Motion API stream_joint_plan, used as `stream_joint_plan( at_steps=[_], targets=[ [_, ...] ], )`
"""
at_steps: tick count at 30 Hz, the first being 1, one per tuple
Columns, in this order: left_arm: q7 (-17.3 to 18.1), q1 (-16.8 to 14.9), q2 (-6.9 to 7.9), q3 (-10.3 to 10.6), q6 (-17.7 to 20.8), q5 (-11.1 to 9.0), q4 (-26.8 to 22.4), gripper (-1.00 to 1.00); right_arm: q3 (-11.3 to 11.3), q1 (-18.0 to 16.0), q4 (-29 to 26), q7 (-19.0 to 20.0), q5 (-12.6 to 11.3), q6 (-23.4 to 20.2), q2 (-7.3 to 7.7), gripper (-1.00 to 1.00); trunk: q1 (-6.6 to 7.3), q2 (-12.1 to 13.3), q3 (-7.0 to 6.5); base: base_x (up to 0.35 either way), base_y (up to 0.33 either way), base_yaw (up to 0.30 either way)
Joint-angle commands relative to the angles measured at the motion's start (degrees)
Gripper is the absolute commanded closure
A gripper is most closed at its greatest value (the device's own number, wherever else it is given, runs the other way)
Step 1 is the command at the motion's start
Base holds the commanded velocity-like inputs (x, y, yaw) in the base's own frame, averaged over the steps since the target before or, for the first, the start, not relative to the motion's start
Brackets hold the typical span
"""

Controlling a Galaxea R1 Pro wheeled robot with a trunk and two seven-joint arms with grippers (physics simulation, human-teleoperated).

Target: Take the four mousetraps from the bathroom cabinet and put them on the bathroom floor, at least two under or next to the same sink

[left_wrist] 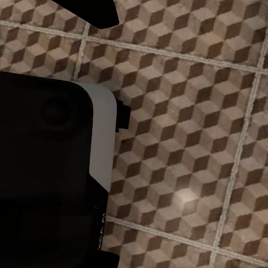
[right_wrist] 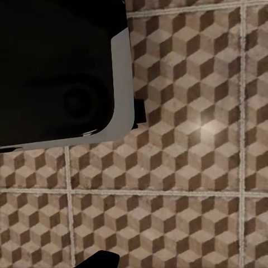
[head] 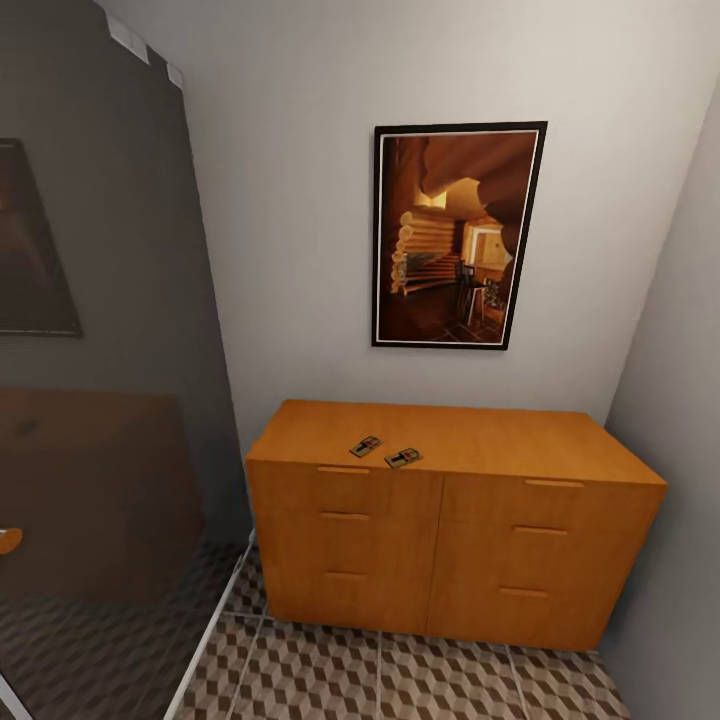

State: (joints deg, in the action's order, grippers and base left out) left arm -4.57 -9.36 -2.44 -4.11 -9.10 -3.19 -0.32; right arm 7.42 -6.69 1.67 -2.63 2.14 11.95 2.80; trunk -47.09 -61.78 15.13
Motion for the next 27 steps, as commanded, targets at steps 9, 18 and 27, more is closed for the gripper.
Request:
stream_joint_plan(
  at_steps=[9,18,27],
  targets=[
    [0.00,-0.04,-0.02,-0.37,-0.22,-0.30,0.06,-1.00,0.47,-0.08,0.18,-0.24,0.05,0.36,-0.06,-1.00,0.00,-0.05,-0.14,0.000,0.000,-0.098],
    [0.00,-0.04,-0.02,-0.37,-0.22,-0.32,0.06,-1.00,0.49,-0.08,0.18,-0.26,-0.02,0.36,-0.07,-1.00,0.00,-0.05,-0.58,0.000,0.000,-0.166],
    [0.00,-0.04,-0.02,-0.50,-0.27,-0.33,0.06,-1.00,0.49,-0.08,0.18,-0.27,0.05,0.36,-0.08,-1.00,0.00,-0.05,-0.78,0.000,0.000,-0.064]
  ],
)
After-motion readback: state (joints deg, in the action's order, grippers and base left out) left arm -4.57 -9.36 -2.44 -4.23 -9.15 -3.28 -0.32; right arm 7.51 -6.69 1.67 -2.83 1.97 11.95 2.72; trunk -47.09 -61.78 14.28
